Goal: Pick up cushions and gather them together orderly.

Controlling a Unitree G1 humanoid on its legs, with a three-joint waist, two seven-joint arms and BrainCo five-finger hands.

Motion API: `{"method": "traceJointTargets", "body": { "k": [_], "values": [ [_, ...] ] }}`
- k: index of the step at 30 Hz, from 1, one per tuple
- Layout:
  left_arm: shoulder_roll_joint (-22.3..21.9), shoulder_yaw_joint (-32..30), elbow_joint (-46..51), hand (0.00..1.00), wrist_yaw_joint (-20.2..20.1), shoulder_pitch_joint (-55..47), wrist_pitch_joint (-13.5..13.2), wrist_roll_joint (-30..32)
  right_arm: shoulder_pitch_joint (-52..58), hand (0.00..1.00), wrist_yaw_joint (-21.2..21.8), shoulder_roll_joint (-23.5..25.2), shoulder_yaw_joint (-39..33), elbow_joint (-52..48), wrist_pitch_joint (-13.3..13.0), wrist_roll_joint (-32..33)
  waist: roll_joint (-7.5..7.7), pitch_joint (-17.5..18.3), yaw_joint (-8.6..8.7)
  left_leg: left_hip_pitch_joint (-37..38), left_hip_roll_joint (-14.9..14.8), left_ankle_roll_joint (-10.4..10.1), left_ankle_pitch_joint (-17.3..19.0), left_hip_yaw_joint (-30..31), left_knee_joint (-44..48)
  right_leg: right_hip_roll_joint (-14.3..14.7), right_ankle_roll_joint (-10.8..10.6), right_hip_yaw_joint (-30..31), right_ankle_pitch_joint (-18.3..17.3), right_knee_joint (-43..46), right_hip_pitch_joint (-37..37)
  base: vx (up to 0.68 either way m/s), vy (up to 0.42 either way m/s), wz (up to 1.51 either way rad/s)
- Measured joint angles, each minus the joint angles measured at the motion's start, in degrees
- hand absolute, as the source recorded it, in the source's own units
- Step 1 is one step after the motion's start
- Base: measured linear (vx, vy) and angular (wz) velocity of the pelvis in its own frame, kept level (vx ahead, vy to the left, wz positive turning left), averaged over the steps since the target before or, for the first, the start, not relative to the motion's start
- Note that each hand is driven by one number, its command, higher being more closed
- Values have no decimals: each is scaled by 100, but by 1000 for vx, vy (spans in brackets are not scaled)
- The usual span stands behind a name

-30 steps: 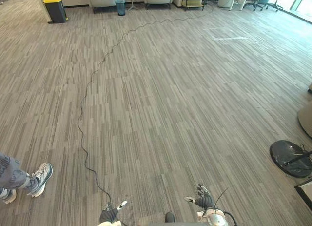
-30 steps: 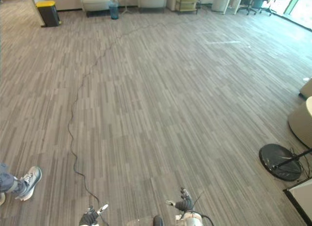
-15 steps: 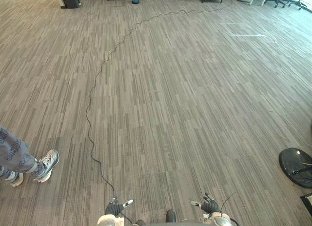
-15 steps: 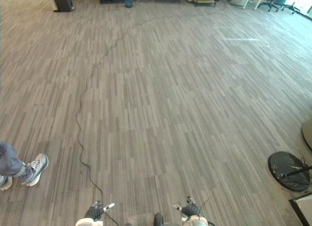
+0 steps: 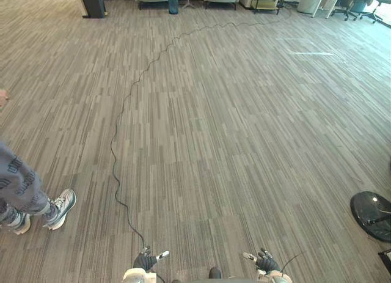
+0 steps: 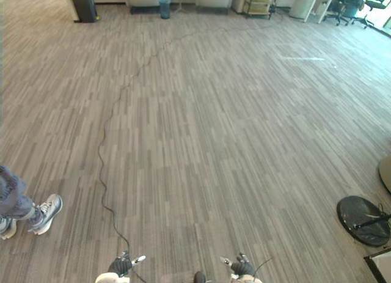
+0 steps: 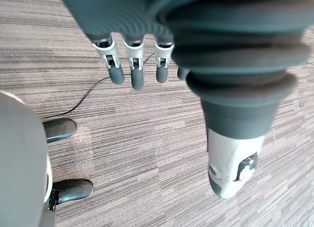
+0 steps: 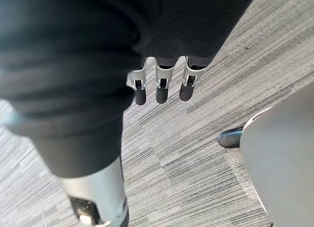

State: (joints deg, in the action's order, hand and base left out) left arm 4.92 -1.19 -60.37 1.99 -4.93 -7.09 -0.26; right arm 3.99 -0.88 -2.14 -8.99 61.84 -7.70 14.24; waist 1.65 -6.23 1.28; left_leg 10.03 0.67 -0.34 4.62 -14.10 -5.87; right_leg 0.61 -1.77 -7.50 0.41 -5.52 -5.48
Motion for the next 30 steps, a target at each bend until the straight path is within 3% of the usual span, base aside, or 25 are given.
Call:
{"method": "traceJointTargets", "body": {
  "k": [10,12,14,15,17,18,20,22,24,25,26,27,28,29,30],
  "values": [
    [23,67,0,0,-21,56,2,-107,24,0,77,20,-193,0,-28,389,-29,-72,15,-14,-59,-84,55,-5,5,58,75,-30,-139,44,36,30,-33,1],
    [26,66,2,0,-24,63,2,-111,22,0,78,23,-201,-2,-34,391,-27,-82,18,-27,-90,-183,119,-19,86,67,101,-53,-248,120,34,56,-42,7],
    [110,65,22,0,-107,101,0,-116,23,0,83,71,-201,-1,-83,391,100,-134,18,-358,-117,-411,355,-132,902,-75,135,-118,-570,581,164,72,-77,28],
    [186,60,131,0,-113,135,0,-202,40,0,84,94,-199,-5,-89,391,237,-223,13,-831,-188,-472,567,-344,2164,-272,164,-169,-861,980,177,104,-138,28],
    [128,50,223,0,-113,140,-27,-260,56,0,79,19,-192,-20,-87,396,142,-302,-58,-1432,-583,-351,961,-737,3755,-319,258,-177,-1255,1335,131,121,-73,12],
    [104,50,235,0,-112,149,-26,-273,46,0,79,-43,-183,-20,-86,396,46,-328,-42,-1612,-728,-311,1155,-784,4076,-323,242,-191,-1373,1425,53,173,61,9],
    [101,55,243,0,-112,144,-82,-347,50,0,73,-105,-176,-1,-79,393,9,-335,-55,-1924,-847,-209,1258,-890,3993,-450,159,-200,-1490,1483,-57,203,110,2],
    [107,61,259,0,-112,175,-132,-380,6,0,70,-132,-151,0,-75,393,13,-338,-65,-2321,-767,-218,1148,-875,3429,-648,75,-140,-1648,1501,-99,312,196,-7],
    [106,76,283,0,-111,231,-131,-392,-22,0,41,-138,-150,8,-74,392,4,-344,-69,-2647,-554,-286,518,-720,2330,-848,-26,-134,-1707,1293,-221,346,248,-12],
    [100,128,344,0,-106,230,-146,-430,-66,0,16,-139,-117,11,-71,390,-17,-349,-125,-2722,-489,-315,-300,-619,1817,-891,-83,-37,-1739,1062,-362,392,284,-30],
    [129,159,351,0,-103,258,-147,-438,-79,0,0,-84,-39,28,-71,384,36,-337,-165,-2714,-364,40,-388,-643,1882,-975,-89,72,-1745,959,-465,613,385,-23],
    [167,163,343,0,-102,358,-133,-435,-182,0,18,42,30,8,-79,374,127,-337,-119,-2844,-282,136,-116,-664,2062,-1063,49,209,-1562,1016,-391,561,318,-4],
    [175,159,339,0,-106,393,-126,-434,-183,0,31,60,18,-11,-83,356,146,-333,-112,-2880,-252,196,-64,-668,2147,-1105,-2,263,-1481,1122,-326,579,303,15],
    [217,155,329,0,-110,404,-123,-436,-170,0,40,57,5,-2,-73,351,240,-323,-122,-2777,-127,378,66,-741,2233,-1247,-138,521,-1411,1602,-183,496,258,11],
    [212,149,267,0,-105,403,-114,-435,-148,0,37,53,-52,12,-69,319,250,-320,-123,-2599,-50,430,232,-763,2234,-1309,-278,682,-1327,2155,-16,590,308,-4]
  ]
}}
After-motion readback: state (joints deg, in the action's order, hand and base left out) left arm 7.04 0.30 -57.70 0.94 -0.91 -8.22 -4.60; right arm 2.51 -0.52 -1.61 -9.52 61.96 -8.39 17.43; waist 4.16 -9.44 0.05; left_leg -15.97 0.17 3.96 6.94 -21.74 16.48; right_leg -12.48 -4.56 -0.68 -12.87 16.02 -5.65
